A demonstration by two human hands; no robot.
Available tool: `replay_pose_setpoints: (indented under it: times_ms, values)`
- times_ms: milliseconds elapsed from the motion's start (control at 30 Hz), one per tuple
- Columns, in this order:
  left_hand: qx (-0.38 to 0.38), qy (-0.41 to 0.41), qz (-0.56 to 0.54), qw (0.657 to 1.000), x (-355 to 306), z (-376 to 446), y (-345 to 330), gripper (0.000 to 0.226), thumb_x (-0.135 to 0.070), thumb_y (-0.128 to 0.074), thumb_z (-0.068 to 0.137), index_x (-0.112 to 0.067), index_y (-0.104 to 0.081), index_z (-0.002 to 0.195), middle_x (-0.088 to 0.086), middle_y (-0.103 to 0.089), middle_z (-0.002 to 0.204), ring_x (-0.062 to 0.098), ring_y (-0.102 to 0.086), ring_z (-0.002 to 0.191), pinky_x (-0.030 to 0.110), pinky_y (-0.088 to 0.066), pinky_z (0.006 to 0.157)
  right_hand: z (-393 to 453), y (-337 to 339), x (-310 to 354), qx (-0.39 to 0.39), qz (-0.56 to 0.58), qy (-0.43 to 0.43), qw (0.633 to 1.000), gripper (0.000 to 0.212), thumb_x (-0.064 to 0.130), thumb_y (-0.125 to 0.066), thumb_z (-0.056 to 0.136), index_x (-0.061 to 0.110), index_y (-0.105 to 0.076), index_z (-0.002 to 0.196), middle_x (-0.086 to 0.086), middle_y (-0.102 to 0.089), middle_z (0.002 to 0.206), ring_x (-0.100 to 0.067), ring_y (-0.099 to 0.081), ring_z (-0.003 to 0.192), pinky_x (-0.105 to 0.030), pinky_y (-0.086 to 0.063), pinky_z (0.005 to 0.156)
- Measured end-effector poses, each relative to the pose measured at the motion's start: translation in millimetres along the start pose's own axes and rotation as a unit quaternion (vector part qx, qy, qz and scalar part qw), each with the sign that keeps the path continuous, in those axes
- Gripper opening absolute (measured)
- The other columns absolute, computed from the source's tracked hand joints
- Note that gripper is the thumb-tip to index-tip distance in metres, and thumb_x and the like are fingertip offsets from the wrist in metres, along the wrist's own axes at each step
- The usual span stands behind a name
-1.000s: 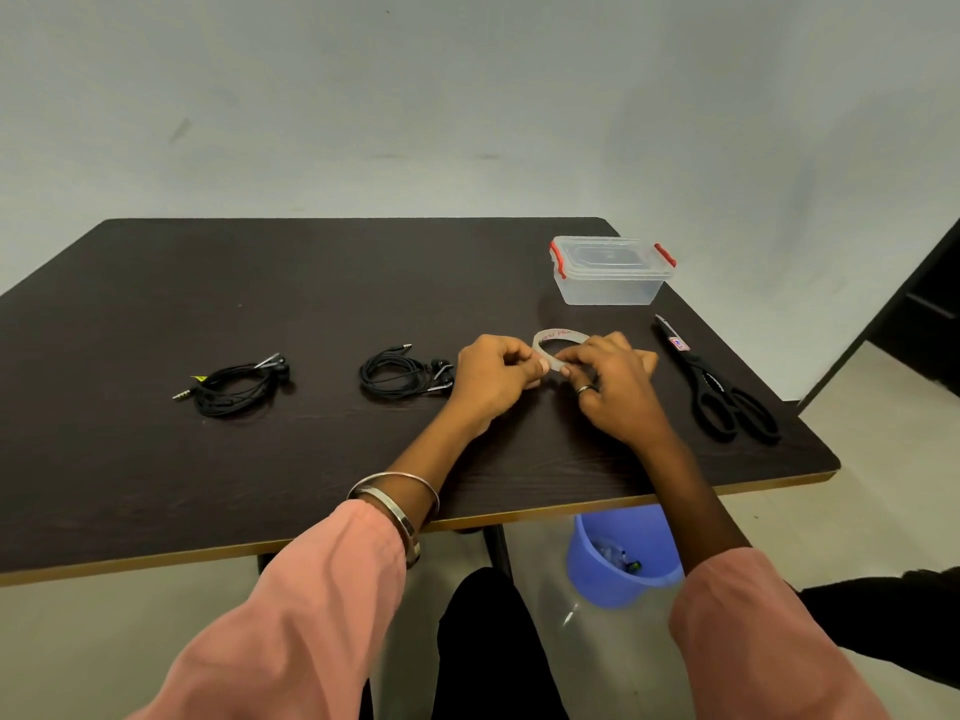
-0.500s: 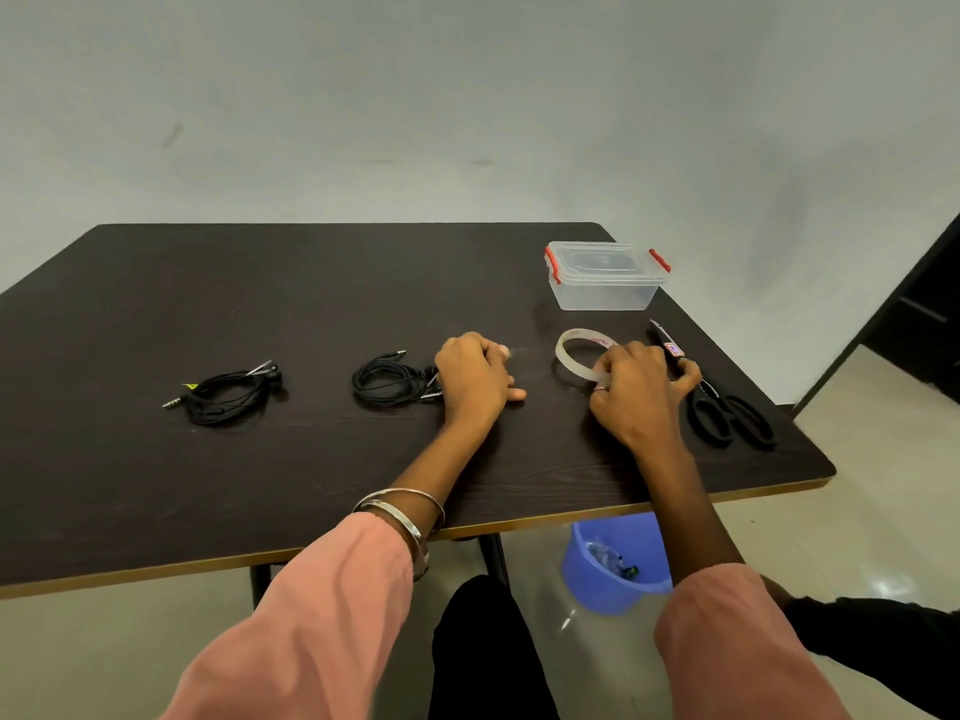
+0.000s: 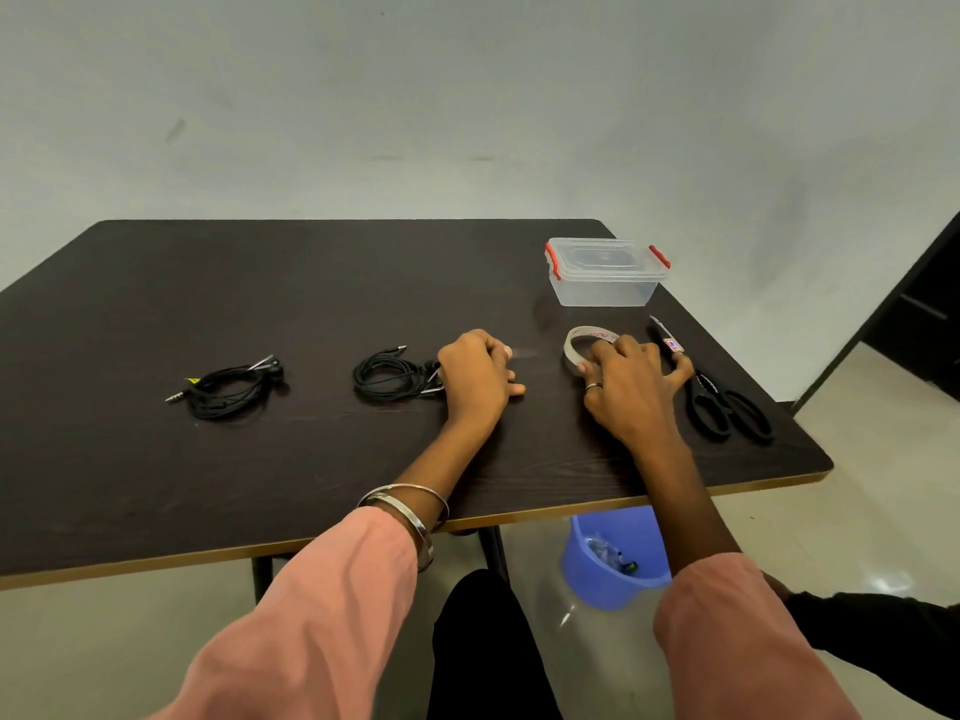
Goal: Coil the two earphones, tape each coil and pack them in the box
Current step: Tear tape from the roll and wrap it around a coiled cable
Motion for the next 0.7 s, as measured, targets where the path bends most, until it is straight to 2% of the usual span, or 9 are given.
replay_pose_setpoints:
  times_ms: [100,167,233,300,367,433,567,700]
  values:
    - [0.004,-0.011,0.020,1.000,0,-1,0,0.019,0.005,-0.050,0.091,0.000,-0.063,0.078,0.009,-0.066,0.080,0.016,-0.066,0.053,0.017,-0.051,0.041,0,1,-5,0.006,0.080,0.012,0.997,0.025,0.042,-0.055,0.092,0.024,-0.062,0.108,0.000,-0.053,0.125,-0.022,-0.038,0.127,-0.053,-0.014,0.109]
    - [0.008,-0.020,0.028,0.999,0,-1,-1,0.020,0.006,-0.050,0.091,0.000,-0.064,0.078,0.009,-0.066,0.081,0.017,-0.067,0.055,0.016,-0.050,0.041,-2,14,-14,-0.033,0.132,0.000,0.991,0.030,0.041,-0.061,0.089,0.024,-0.063,0.113,0.000,-0.055,0.127,-0.022,-0.037,0.129,-0.045,-0.019,0.105]
    - [0.010,-0.028,0.028,0.999,0,-2,-1,0.019,0.005,-0.051,0.091,0.000,-0.064,0.080,0.008,-0.065,0.081,0.017,-0.067,0.057,0.017,-0.052,0.043,-7,35,-31,-0.090,0.110,-0.057,0.988,0.024,0.028,-0.061,0.091,0.019,-0.065,0.113,-0.006,-0.058,0.123,-0.027,-0.042,0.124,-0.043,-0.026,0.097]
    - [0.009,-0.037,0.027,0.999,0,-2,-1,0.014,0.003,-0.053,0.092,-0.001,-0.065,0.087,0.008,-0.065,0.083,0.017,-0.067,0.058,0.020,-0.054,0.044,-16,51,-53,-0.105,0.029,-0.140,0.984,0.021,0.018,-0.058,0.092,0.009,-0.064,0.110,-0.016,-0.059,0.116,-0.035,-0.047,0.116,-0.044,-0.032,0.093]
    - [0.007,-0.045,0.023,0.999,-1,-3,-1,0.013,0.001,-0.056,0.091,-0.001,-0.065,0.101,0.011,-0.066,0.086,0.019,-0.067,0.060,0.023,-0.056,0.046,-25,56,-71,-0.060,-0.041,-0.200,0.977,0.025,0.020,-0.058,0.091,0.003,-0.060,0.110,-0.022,-0.057,0.116,-0.040,-0.047,0.114,-0.045,-0.036,0.094]
    - [0.008,-0.046,0.026,0.999,0,-3,-1,0.016,-0.001,-0.057,0.092,-0.001,-0.065,0.106,0.011,-0.067,0.087,0.018,-0.068,0.060,0.025,-0.058,0.049,-32,52,-80,-0.002,-0.070,-0.226,0.972,0.030,0.024,-0.057,0.092,0.002,-0.057,0.113,-0.025,-0.056,0.119,-0.042,-0.047,0.115,-0.044,-0.038,0.095]
    - [0.004,-0.050,0.040,0.998,0,-4,0,0.012,-0.002,-0.056,0.093,-0.002,-0.068,0.093,0.010,-0.068,0.082,0.014,-0.068,0.057,0.023,-0.058,0.050,-33,49,-81,0.017,-0.100,-0.218,0.971,0.028,0.022,-0.053,0.094,0.003,-0.057,0.113,-0.024,-0.058,0.118,-0.042,-0.049,0.113,-0.040,-0.039,0.093]
    - [0.004,-0.056,0.040,0.998,-2,-6,0,0.013,-0.001,-0.055,0.092,-0.003,-0.067,0.089,0.008,-0.067,0.080,0.014,-0.068,0.057,0.022,-0.057,0.049,-27,59,-76,0.038,-0.072,-0.223,0.971,0.032,0.017,-0.052,0.093,0.000,-0.054,0.120,-0.025,-0.056,0.123,-0.043,-0.050,0.115,-0.041,-0.041,0.094]
Point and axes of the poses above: each hand's wrist, its own z-axis towards the middle knuckle, its own y-axis out of the back of the hand, x = y × z, the point moved 4 cm from there along z, towards the middle knuckle
